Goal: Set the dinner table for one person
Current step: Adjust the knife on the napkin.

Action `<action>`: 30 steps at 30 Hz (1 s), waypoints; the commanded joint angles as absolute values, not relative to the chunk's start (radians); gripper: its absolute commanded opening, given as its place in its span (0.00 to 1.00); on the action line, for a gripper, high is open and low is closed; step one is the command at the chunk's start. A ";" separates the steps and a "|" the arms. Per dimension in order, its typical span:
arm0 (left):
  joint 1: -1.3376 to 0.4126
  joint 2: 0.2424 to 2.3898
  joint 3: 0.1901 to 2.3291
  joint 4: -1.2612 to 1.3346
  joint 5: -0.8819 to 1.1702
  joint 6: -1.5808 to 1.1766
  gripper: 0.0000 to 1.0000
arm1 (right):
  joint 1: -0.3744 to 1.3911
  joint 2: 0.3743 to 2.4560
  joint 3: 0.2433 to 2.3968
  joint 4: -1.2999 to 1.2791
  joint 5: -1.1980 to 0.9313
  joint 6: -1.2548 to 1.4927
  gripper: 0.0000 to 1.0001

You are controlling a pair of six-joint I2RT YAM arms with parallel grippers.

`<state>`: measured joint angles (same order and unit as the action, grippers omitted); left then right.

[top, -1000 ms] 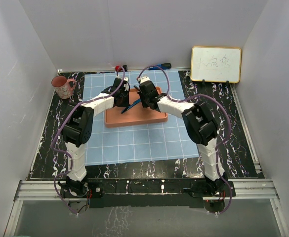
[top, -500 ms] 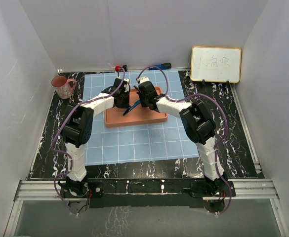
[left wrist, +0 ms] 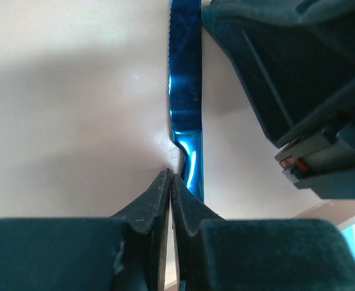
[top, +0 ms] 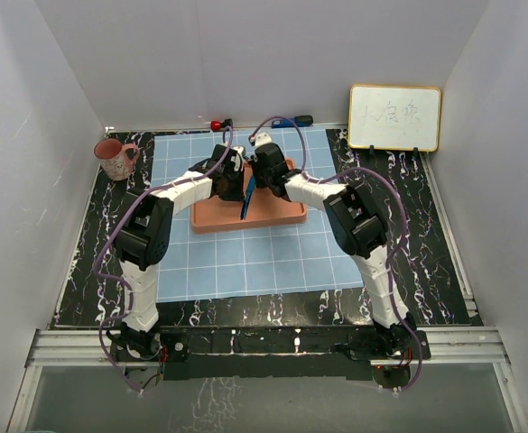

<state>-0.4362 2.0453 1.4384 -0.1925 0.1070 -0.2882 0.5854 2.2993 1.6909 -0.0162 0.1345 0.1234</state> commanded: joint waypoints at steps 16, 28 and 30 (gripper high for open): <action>-0.480 2.079 1.437 -0.250 0.197 -0.310 0.05 | 0.581 2.426 1.787 0.060 -0.227 0.130 0.00; -0.480 2.042 1.464 -0.319 0.017 -0.305 0.43 | 0.581 2.335 1.857 -0.134 -0.055 0.152 0.23; -0.480 2.035 1.470 -0.328 -0.020 -0.306 0.47 | 0.582 2.316 1.918 -0.228 -0.030 0.170 0.27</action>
